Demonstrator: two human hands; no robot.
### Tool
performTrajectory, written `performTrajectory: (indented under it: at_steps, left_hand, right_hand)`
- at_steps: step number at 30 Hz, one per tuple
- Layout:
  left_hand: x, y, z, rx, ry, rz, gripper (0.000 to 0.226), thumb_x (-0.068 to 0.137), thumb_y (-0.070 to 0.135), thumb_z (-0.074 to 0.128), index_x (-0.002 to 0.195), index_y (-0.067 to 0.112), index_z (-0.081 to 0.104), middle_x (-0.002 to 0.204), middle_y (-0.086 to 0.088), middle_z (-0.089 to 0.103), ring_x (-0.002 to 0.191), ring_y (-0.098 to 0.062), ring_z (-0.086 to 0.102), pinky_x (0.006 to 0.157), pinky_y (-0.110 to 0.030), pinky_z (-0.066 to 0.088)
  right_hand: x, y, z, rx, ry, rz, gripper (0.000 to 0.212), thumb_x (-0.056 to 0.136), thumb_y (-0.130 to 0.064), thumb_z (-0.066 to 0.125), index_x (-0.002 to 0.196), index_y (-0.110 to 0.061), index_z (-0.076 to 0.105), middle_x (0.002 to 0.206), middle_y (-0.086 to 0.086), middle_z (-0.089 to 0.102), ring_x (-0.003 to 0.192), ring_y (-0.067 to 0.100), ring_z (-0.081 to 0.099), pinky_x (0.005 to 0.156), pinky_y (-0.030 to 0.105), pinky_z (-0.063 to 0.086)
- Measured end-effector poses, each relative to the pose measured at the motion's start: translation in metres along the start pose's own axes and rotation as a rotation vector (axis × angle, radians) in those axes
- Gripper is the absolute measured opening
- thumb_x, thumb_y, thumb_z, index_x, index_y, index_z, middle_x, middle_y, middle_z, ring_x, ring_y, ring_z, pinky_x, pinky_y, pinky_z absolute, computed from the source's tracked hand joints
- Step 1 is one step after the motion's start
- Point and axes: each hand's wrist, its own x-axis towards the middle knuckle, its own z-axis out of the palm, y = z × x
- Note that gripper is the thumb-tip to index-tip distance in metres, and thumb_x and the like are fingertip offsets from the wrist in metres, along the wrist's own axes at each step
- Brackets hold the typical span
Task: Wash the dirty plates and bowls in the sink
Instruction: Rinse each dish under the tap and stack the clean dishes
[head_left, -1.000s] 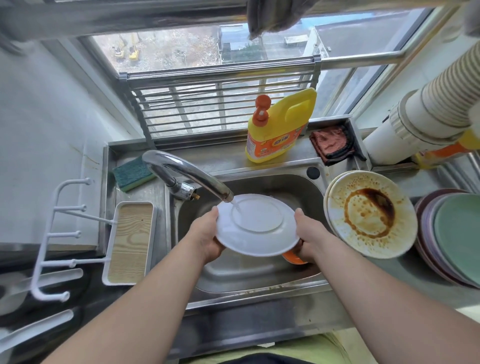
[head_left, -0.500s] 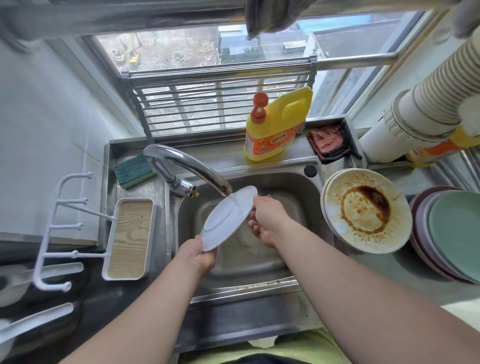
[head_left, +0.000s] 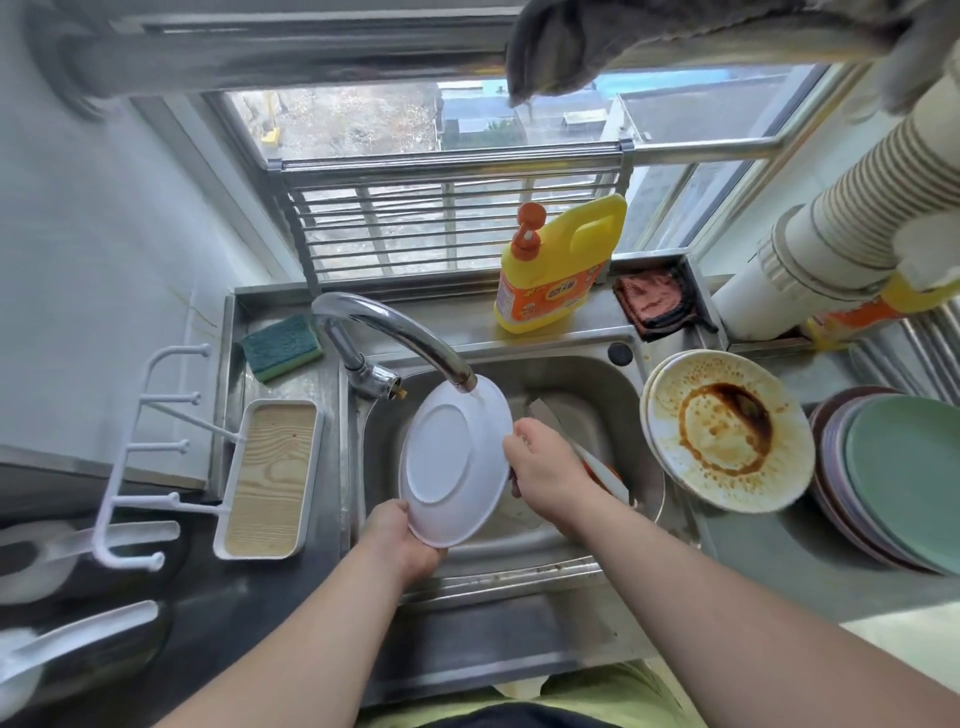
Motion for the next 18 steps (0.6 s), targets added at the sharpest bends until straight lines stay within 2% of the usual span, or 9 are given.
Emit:
performTrajectory:
  at_steps: [2, 4, 5, 6, 8, 10, 12, 15, 18]
  left_hand:
    - [-0.009, -0.001, 0.003, 0.052, -0.045, -0.009, 0.036, 0.108, 0.015, 0.034, 0.112, 0.005, 0.068, 0.082, -0.025, 0.076, 0.071, -0.045, 0.074, 0.041, -0.058, 0.056]
    - [-0.022, -0.003, 0.009, 0.094, -0.035, -0.021, 0.029, 0.109, 0.020, 0.041, 0.101, 0.007, 0.066, 0.076, -0.024, 0.075, 0.080, -0.045, 0.070, 0.040, -0.059, 0.054]
    - [-0.025, -0.004, 0.012, 0.111, -0.026, -0.021, 0.030, 0.110, 0.025, 0.042, 0.095, 0.009, 0.063, 0.079, -0.022, 0.074, 0.088, -0.043, 0.066, 0.046, -0.058, 0.057]
    - [-0.025, -0.004, 0.015, 0.120, -0.011, -0.020, 0.034, 0.111, 0.032, 0.042, 0.094, 0.011, 0.061, 0.087, -0.021, 0.072, 0.095, -0.041, 0.064, 0.061, -0.058, 0.060]
    - [-0.021, -0.003, 0.018, 0.118, 0.003, -0.027, 0.042, 0.112, 0.046, 0.039, 0.097, 0.011, 0.059, 0.099, -0.017, 0.065, 0.101, -0.040, 0.061, 0.096, -0.058, 0.053]
    - [-0.013, -0.001, 0.018, 0.087, -0.003, -0.030, 0.050, 0.110, 0.054, 0.038, 0.099, 0.010, 0.058, 0.102, -0.016, 0.063, 0.106, -0.040, 0.060, 0.110, -0.059, 0.045]
    - [-0.008, 0.002, 0.017, 0.083, -0.012, -0.016, 0.055, 0.110, 0.058, 0.034, 0.102, 0.010, 0.058, 0.105, -0.014, 0.063, 0.117, -0.039, 0.058, 0.113, -0.063, 0.043]
    - [-0.009, 0.005, 0.016, 0.123, -0.023, 0.061, 0.054, 0.109, 0.062, 0.026, 0.120, 0.020, 0.057, 0.116, -0.010, 0.064, 0.125, -0.037, 0.058, 0.105, -0.062, 0.047]
    - [-0.009, 0.008, 0.013, 0.208, -0.036, 0.141, 0.056, 0.106, 0.067, 0.033, 0.132, 0.024, 0.057, 0.114, -0.010, 0.068, 0.107, -0.033, 0.066, 0.082, -0.055, 0.057]
  right_hand:
    - [-0.010, 0.008, -0.009, -0.047, -0.046, -0.037, 0.024, 0.101, -0.032, 0.048, 0.084, -0.016, 0.051, 0.071, -0.001, 0.055, 0.064, 0.017, 0.050, 0.062, 0.039, 0.045]
    - [-0.017, 0.016, -0.018, -0.083, -0.094, -0.069, 0.024, 0.106, -0.029, 0.050, 0.090, -0.012, 0.056, 0.072, -0.003, 0.057, 0.062, 0.015, 0.053, 0.061, 0.035, 0.047]
    - [-0.019, 0.019, -0.022, -0.100, -0.109, -0.079, 0.023, 0.107, -0.027, 0.051, 0.092, -0.012, 0.058, 0.072, -0.005, 0.057, 0.061, 0.015, 0.052, 0.060, 0.033, 0.047]
    - [-0.021, 0.021, -0.026, -0.112, -0.111, -0.083, 0.021, 0.107, -0.026, 0.052, 0.093, -0.012, 0.059, 0.072, -0.006, 0.057, 0.060, 0.015, 0.052, 0.059, 0.032, 0.046]
    - [-0.020, 0.029, -0.034, -0.110, -0.104, -0.078, 0.018, 0.107, -0.022, 0.053, 0.092, -0.015, 0.060, 0.071, -0.008, 0.057, 0.059, 0.015, 0.051, 0.057, 0.028, 0.046]
    - [-0.016, 0.040, -0.042, -0.060, -0.094, -0.056, 0.017, 0.106, -0.023, 0.053, 0.091, -0.019, 0.061, 0.072, -0.006, 0.056, 0.061, 0.016, 0.050, 0.055, 0.028, 0.044]
    - [-0.012, 0.050, -0.051, -0.029, -0.076, -0.024, 0.014, 0.103, -0.025, 0.054, 0.093, -0.019, 0.062, 0.069, -0.004, 0.054, 0.061, 0.020, 0.048, 0.056, 0.031, 0.042]
    - [-0.010, 0.064, -0.059, 0.012, -0.083, 0.033, 0.016, 0.108, -0.012, 0.053, 0.095, -0.007, 0.061, 0.061, -0.003, 0.051, 0.058, 0.020, 0.042, 0.054, 0.031, 0.037]
    - [-0.011, 0.074, -0.058, 0.005, -0.053, 0.080, 0.020, 0.108, -0.010, 0.053, 0.090, -0.009, 0.062, 0.061, 0.000, 0.053, 0.056, 0.016, 0.044, 0.053, 0.026, 0.039]
